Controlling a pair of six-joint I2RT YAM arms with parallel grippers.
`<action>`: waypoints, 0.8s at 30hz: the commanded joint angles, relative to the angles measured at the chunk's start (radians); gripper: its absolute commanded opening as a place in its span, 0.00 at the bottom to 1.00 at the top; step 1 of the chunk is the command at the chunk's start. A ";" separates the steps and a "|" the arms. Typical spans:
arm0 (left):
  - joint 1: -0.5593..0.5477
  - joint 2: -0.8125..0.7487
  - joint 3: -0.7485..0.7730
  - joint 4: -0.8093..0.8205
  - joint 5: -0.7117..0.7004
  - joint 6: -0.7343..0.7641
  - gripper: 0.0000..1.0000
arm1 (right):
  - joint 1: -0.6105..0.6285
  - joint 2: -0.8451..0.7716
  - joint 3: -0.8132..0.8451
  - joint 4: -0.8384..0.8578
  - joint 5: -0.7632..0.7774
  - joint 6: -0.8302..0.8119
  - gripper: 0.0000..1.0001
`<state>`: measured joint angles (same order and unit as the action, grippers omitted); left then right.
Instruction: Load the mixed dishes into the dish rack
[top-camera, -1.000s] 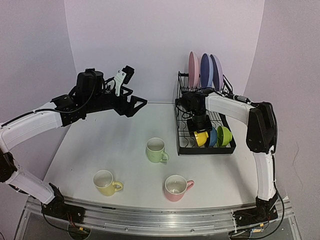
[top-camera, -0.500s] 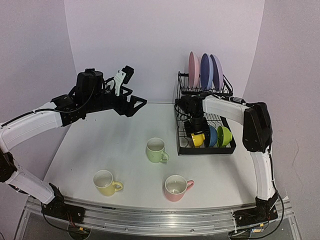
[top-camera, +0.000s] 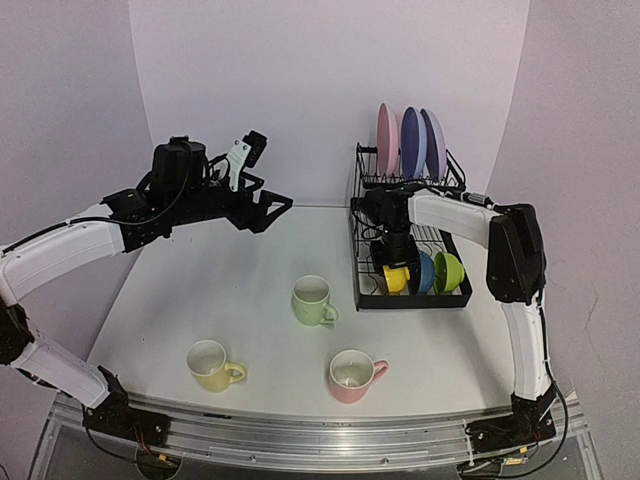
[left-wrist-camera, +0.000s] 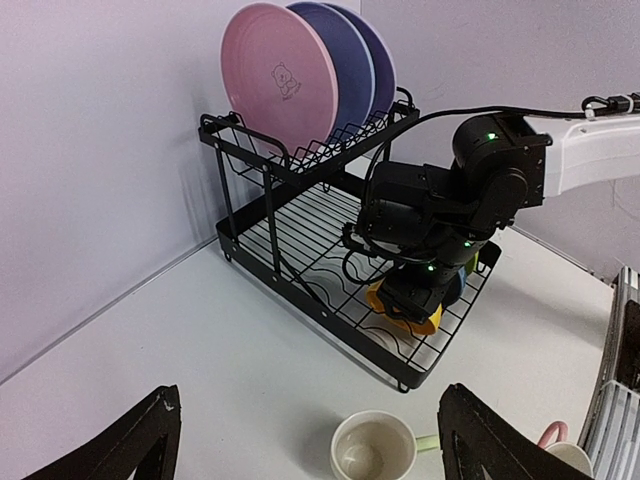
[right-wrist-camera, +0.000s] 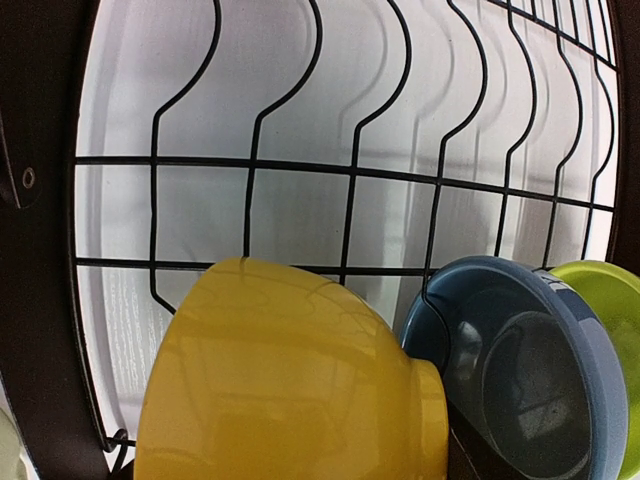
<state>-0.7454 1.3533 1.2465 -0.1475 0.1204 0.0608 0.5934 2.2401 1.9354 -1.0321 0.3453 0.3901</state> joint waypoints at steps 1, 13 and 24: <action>0.006 -0.017 0.018 0.023 0.013 0.004 0.88 | -0.005 -0.033 -0.016 -0.066 -0.033 0.001 0.49; 0.008 -0.018 0.018 0.021 0.024 0.002 0.89 | -0.006 -0.048 -0.009 -0.065 -0.037 -0.007 0.64; 0.009 -0.015 0.024 0.014 0.031 0.009 0.89 | -0.005 -0.058 0.011 -0.065 -0.047 -0.013 0.76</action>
<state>-0.7422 1.3533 1.2465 -0.1479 0.1368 0.0608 0.5896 2.2360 1.9316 -1.0708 0.3129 0.3855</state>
